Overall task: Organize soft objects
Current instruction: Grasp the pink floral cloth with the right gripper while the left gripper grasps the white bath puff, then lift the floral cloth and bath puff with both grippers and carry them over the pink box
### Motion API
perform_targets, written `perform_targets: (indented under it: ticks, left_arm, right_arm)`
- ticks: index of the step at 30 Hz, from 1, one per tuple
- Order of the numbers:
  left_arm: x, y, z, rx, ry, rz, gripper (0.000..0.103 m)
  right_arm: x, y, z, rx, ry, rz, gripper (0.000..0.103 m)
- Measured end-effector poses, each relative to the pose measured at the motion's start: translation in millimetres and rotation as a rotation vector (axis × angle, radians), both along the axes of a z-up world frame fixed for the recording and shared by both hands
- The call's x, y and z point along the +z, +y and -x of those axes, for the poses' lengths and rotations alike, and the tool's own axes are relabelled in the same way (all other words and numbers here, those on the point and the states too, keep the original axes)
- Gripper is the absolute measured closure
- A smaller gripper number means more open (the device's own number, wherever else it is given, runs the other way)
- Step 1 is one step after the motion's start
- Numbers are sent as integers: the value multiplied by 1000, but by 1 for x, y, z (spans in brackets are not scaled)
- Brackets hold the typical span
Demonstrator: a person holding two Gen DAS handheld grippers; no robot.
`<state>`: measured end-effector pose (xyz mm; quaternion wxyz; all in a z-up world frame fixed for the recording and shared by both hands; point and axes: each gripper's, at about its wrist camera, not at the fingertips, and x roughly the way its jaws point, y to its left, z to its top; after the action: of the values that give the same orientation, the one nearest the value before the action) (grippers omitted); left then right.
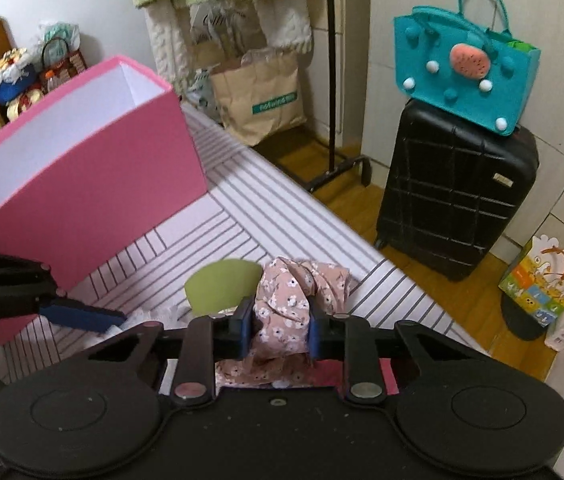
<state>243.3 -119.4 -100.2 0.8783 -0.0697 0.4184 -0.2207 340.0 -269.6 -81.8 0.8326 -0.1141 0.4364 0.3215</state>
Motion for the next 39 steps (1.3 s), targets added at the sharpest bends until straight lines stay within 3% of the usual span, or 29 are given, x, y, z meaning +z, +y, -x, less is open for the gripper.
perform_targets:
  ticks: [7, 9, 12, 15, 39]
  left_arm:
    - [-12, -4, -1, 6, 41, -38, 41]
    - [-16, -3, -4, 8, 53, -27, 49]
    - [-16, -1, -4, 17, 45, -9, 65]
    - [-16, 2, -4, 14, 47, 16, 72]
    - [20, 20, 47, -37, -6, 80, 74]
  right_arm:
    - [-11, 7, 3, -9, 8, 26, 74]
    - [-11, 9, 7, -4, -2, 40, 84]
    - [-11, 14, 15, -8, -22, 59, 90]
    - [-9, 17, 23, -23, -33, 56, 92]
    - [47, 16, 90, -168, -166, -47, 93]
